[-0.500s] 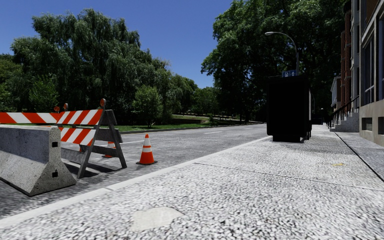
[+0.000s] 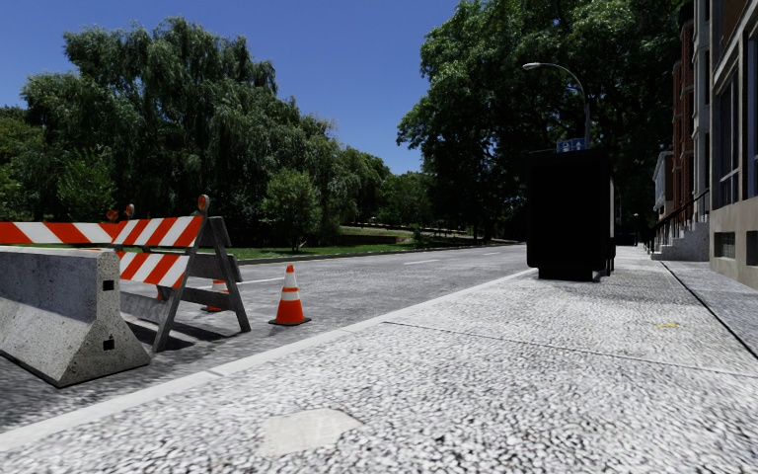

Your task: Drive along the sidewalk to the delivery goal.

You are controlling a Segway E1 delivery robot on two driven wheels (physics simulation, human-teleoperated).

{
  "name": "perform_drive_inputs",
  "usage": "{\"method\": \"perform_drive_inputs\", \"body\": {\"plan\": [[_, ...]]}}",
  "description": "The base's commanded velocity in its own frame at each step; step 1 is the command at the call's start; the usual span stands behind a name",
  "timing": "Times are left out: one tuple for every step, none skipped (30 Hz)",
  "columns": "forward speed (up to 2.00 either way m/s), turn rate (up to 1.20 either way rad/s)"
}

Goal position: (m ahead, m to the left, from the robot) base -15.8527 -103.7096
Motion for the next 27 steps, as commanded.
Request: {"method": "perform_drive_inputs", "body": {"plan": [[0.0,0.0],[0.0,0.0],[0.0,0.0],[0.0,0.0],[0.0,0.0],[0.0,0.0],[0.0,0.0],[0.0,0.0],[0.0,0.0],[0.0,0.0],[0.0,0.0],[0.0,0.0],[0.0,0.0],[0.0,0.0],[0.0,0.0],[0.23,0.0],[1.02,0.0],[1.41,0.0],[1.52,0.0],[1.57,0.0],[1.61,-0.02],[1.73,-0.23],[1.78,-0.62],[1.79,-0.66],[1.8,-0.67],[1.8,-0.67],[1.8,-0.67]]}}
